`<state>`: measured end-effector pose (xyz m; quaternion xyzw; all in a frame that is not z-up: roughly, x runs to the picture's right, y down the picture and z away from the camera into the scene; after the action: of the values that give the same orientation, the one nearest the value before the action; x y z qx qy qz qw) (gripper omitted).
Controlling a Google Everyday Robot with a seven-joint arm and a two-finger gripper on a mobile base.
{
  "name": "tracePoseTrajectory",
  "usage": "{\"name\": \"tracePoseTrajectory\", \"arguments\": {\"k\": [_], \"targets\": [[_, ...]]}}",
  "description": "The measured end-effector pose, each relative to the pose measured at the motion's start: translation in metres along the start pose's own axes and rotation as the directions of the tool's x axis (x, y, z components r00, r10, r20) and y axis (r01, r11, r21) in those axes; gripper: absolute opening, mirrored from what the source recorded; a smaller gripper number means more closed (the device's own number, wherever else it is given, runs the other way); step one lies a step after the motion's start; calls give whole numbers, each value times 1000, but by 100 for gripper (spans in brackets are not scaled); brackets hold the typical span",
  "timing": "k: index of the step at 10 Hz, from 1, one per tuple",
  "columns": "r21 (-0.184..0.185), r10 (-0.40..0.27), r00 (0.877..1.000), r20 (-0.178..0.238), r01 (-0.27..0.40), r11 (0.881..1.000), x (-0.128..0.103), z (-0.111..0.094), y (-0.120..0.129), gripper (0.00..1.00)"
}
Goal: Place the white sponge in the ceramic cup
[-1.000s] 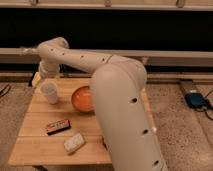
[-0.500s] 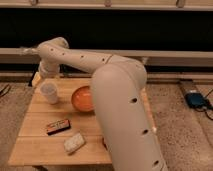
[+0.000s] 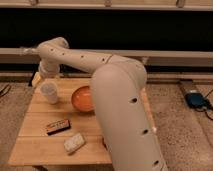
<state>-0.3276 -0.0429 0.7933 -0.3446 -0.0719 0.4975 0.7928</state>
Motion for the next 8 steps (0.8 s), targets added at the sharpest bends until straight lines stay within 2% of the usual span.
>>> {"name": "tracePoseTrajectory", "arguments": {"k": [4,5,7,8], "targets": [[3,0,1000,-2,0,1000,-1,-1,-1,80],[18,-11,1000,-21,11,1000,-2,-1,-4,80],[50,-44,995,-88,49,998,-4,-1,-11,80],[67,-51,993,-105,58,996,3,-5,-20,80]]}}
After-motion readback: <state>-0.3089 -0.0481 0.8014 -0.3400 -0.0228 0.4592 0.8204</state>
